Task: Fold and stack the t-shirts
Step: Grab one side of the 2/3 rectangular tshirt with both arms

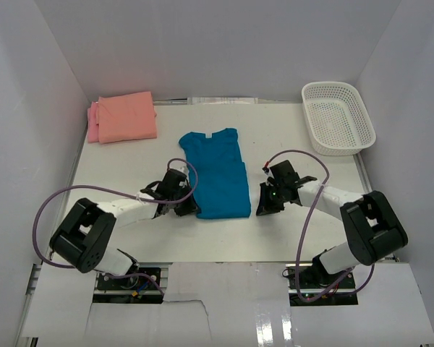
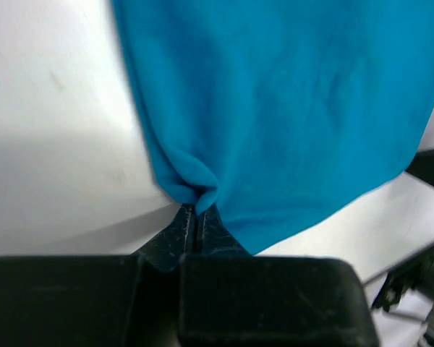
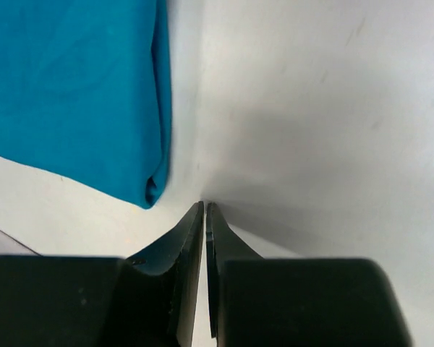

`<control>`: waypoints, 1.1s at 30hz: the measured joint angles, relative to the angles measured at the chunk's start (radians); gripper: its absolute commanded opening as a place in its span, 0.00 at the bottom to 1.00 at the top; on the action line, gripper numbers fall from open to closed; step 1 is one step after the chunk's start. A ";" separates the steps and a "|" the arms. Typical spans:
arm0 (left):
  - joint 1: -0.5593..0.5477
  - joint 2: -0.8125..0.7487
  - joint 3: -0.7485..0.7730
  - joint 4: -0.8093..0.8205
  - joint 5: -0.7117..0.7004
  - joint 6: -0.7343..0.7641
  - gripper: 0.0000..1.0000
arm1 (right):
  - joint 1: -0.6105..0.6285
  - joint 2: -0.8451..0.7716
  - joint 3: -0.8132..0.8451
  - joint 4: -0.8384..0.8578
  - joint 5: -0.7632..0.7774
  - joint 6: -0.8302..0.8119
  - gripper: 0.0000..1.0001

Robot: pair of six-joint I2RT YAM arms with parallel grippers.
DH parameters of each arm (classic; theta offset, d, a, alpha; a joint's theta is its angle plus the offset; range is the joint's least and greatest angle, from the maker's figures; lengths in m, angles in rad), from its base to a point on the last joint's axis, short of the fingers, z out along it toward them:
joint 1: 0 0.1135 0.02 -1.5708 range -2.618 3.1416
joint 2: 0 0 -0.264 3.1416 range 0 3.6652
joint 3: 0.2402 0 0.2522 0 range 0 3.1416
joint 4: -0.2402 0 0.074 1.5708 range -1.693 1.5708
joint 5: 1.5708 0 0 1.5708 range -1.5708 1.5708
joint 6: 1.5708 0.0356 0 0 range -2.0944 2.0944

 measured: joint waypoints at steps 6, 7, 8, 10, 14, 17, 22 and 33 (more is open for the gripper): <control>-0.145 -0.140 -0.094 -0.098 0.000 -0.061 0.00 | 0.094 -0.163 -0.113 -0.066 -0.004 0.032 0.46; -0.153 -0.156 -0.106 -0.111 -0.002 -0.072 0.00 | 0.100 -0.188 -0.129 -0.065 -0.009 0.039 0.48; -0.156 -0.169 -0.113 -0.119 -0.003 -0.079 0.00 | 0.102 -0.209 -0.143 -0.065 -0.015 0.045 0.48; -0.156 -0.182 -0.121 -0.129 -0.012 -0.092 0.00 | 0.102 -0.240 -0.167 -0.065 -0.026 0.061 0.50; -0.156 -0.188 -0.121 -0.138 -0.024 -0.104 0.00 | 0.102 -0.250 -0.178 -0.065 -0.029 0.080 0.53; -0.156 -0.190 -0.121 -0.142 -0.030 -0.107 0.00 | 0.102 -0.248 -0.182 -0.051 -0.044 0.087 0.53; -0.157 -0.190 -0.121 -0.144 -0.034 -0.111 0.00 | 0.102 -0.232 -0.200 0.018 -0.084 0.114 0.53; -0.158 -0.190 -0.120 -0.145 -0.039 -0.111 0.00 | 0.123 -0.168 -0.197 0.129 -0.119 0.149 0.47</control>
